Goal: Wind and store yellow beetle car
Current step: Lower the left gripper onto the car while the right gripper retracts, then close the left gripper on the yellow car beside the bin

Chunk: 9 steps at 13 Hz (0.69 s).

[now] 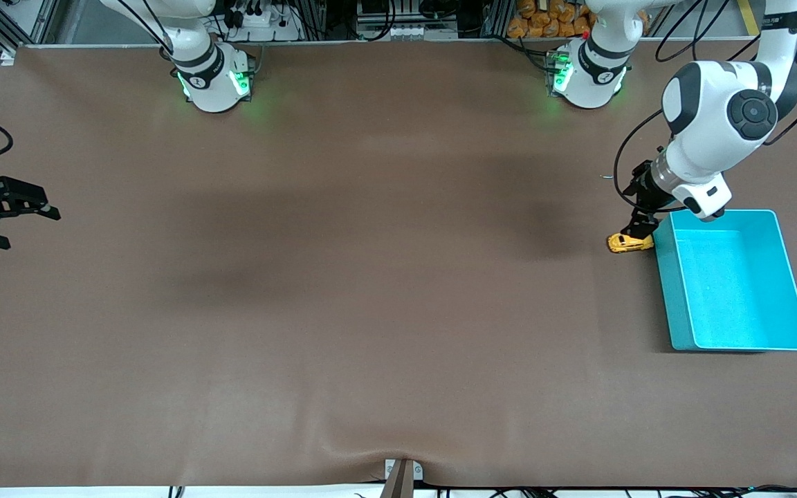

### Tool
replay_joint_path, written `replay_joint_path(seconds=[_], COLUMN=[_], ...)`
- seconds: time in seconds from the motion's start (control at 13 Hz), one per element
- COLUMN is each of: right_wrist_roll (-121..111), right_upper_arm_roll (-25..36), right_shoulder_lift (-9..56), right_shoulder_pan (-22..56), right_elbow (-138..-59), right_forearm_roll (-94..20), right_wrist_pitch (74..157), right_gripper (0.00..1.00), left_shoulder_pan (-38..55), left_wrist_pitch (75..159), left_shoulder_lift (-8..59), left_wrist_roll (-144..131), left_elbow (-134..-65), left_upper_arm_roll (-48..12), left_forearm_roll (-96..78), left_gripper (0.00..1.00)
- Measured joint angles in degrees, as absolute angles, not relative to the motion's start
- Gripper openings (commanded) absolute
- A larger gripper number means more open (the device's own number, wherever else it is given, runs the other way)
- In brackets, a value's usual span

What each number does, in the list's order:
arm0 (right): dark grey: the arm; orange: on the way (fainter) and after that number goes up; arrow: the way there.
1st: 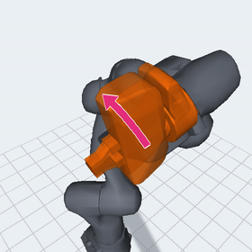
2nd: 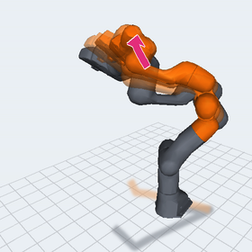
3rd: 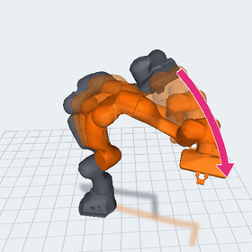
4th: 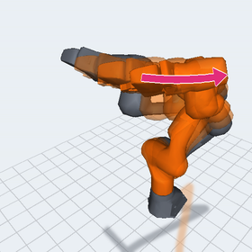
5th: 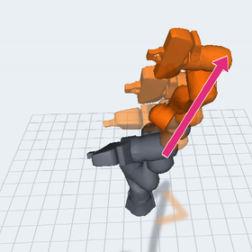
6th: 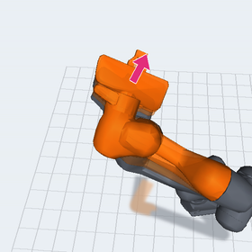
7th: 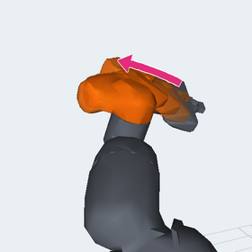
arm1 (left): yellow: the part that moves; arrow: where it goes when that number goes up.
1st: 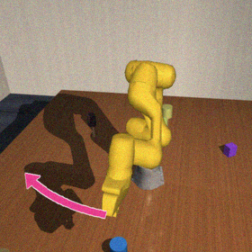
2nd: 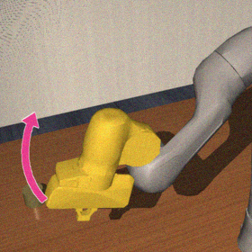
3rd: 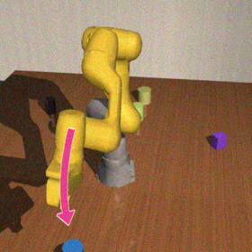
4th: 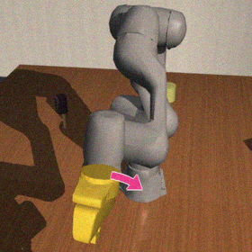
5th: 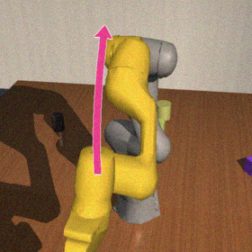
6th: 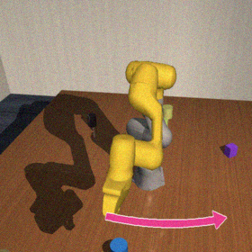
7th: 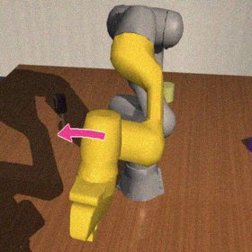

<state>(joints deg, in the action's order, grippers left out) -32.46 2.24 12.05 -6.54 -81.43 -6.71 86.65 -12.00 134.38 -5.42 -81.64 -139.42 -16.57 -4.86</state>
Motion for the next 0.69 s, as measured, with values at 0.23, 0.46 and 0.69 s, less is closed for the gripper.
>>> replay_joint_path(seconds=[0.23, 0.46, 0.69], right_wrist_roll=[-23.3, -15.9, -10.0], right_upper_arm_roll=[2.0, 2.0, 1.9], right_shoulder_lift=[11.1, 8.1, 5.8], right_shoulder_pan=[-5.2, -3.7, -1.4], right_elbow=[-79.0, -78.9, -79.6], right_forearm_roll=[-6.7, -6.3, -3.5], right_wrist_pitch=[84.8, 83.7, 83.2], right_gripper=[1.0, 1.0, 1.0], left_shoulder_pan=[-15.9, -16.5, -16.7], left_wrist_pitch=[139.8, 142.2, 146.2], left_shoulder_lift=[-4.6, -2.1, 1.3], left_wrist_roll=[-81.6, -81.5, -81.6], left_elbow=[-143.1, -144.5, -144.7], left_upper_arm_roll=[-16.5, -16.6, -16.7], left_forearm_roll=[-4.8, -3.2, -1.5], left_gripper=[1.0, 1.0, 1.0])
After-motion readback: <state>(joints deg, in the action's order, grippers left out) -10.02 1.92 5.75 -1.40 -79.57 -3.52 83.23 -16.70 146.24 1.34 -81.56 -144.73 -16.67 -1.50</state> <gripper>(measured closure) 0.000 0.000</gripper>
